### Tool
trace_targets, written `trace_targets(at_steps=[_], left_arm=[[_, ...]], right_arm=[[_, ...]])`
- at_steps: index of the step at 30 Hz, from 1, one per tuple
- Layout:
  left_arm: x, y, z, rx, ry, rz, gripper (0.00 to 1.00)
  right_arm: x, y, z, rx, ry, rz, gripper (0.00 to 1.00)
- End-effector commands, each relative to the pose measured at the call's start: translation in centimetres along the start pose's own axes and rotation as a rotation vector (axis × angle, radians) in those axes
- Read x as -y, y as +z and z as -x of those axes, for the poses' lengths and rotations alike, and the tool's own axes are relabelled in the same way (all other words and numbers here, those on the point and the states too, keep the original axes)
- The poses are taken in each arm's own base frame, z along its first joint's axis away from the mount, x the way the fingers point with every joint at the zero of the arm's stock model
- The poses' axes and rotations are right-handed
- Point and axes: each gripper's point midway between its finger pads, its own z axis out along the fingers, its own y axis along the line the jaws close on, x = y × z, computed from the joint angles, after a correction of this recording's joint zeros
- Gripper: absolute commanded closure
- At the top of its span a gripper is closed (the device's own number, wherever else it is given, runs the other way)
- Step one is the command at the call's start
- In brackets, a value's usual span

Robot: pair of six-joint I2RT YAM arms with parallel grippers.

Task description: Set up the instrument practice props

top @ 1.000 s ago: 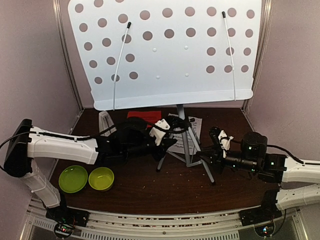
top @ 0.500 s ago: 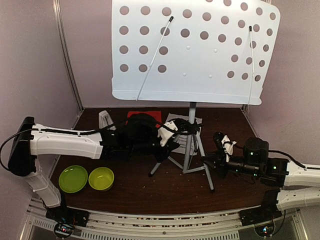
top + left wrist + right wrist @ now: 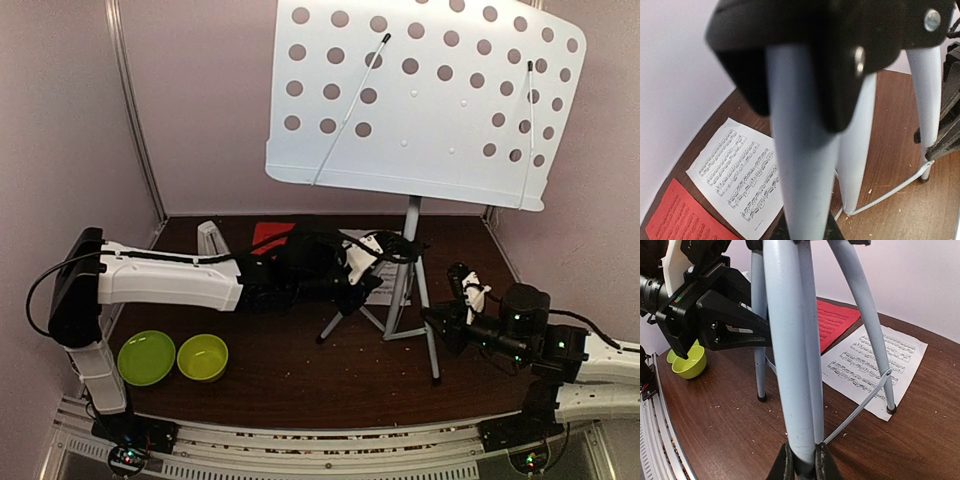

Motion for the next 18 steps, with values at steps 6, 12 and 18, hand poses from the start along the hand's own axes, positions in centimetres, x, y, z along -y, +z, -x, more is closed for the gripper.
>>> trace_targets(at_steps=[6,12,18], left_arm=[[-6.5,1.0,-3.9,-0.105,0.007,0.246,1.00],[-6.9,1.3,-2.7,-0.066,0.007,0.264,1.00],[-6.9,2.4,-1.2,-0.030,0.002,0.254,1.00]], right_arm=[[5.4,-1.0,1.0,0.040,-0.044,-0.296,1.00],[5.9,-1.7,2.6,0.073,-0.088,-0.336,1.00],[6.4,-2.3,3.1,0.094,-0.106,-0.363,1.00]])
